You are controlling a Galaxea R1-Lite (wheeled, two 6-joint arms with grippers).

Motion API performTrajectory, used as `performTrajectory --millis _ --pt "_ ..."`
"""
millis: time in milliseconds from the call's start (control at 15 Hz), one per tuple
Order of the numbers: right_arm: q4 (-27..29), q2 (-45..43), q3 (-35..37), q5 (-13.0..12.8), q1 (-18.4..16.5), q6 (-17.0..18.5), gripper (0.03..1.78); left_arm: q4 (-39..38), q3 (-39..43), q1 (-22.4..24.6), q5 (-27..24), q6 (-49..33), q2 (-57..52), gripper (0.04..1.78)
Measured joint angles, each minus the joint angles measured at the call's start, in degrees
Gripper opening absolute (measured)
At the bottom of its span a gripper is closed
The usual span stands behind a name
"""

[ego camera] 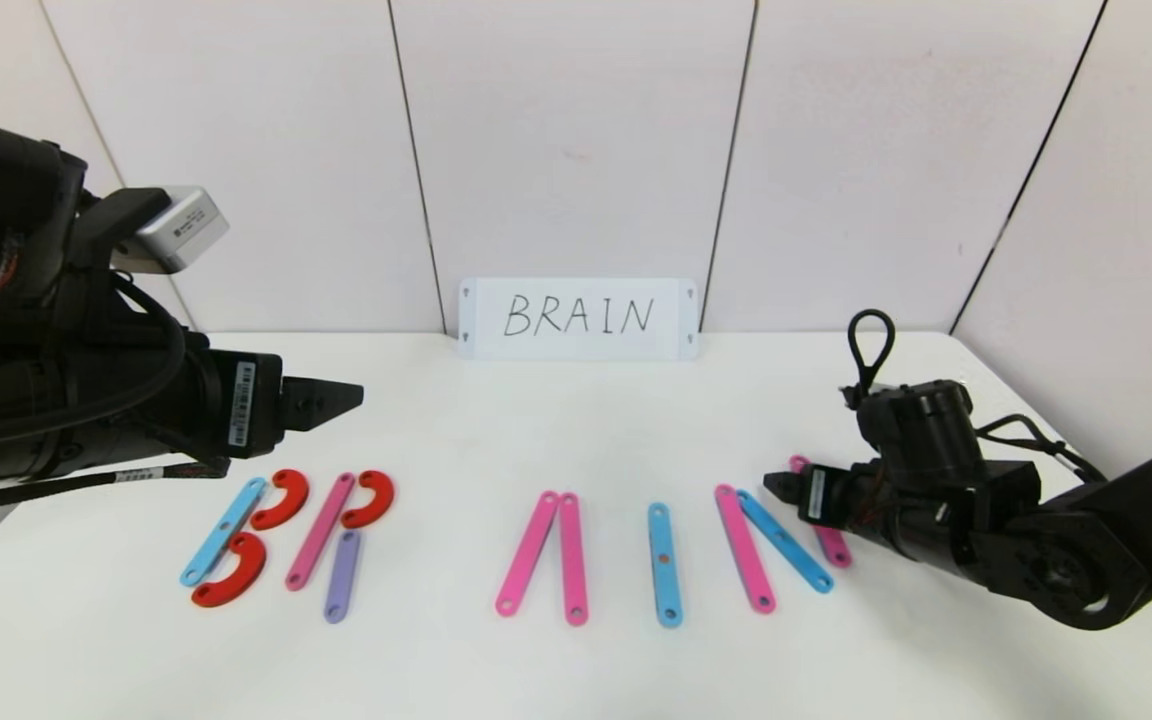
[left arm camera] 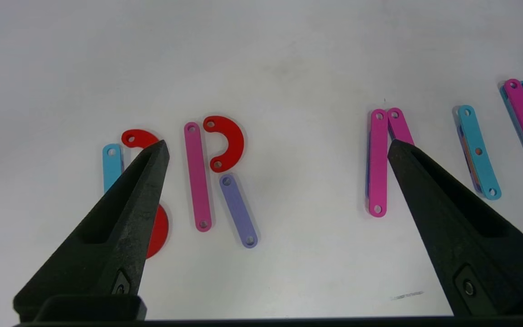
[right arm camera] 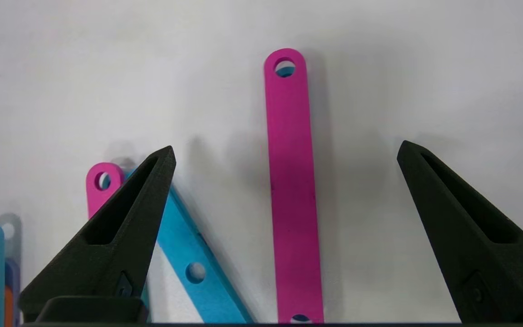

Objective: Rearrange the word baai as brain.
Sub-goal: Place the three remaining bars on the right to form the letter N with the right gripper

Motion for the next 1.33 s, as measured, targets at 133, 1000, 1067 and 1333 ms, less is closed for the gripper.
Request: performTrajectory --millis 133,1000,1067,1333 --pt "0.24 -0.02 0.0 -0.11 1.04 0.22 1.7 0.0 0.06 -0.24 0.0 -0.04 0.11 1.69" --pt "0.56 -0.02 0.1 -0.88 4.24 1.65 1.7 -0.09 0.02 -0.46 0.07 -0.04 0.2 1.69" --pt "0.56 -0.02 0.07 -0.88 4.51 2.04 1.7 -0.04 0.02 -0.49 0.07 -0.04 0.2 1.69" --pt "0.56 0.22 -0.04 -1.05 5.27 2.62 1.7 -0.04 0.02 -0.49 0.09 -0.06 0.33 1.69"
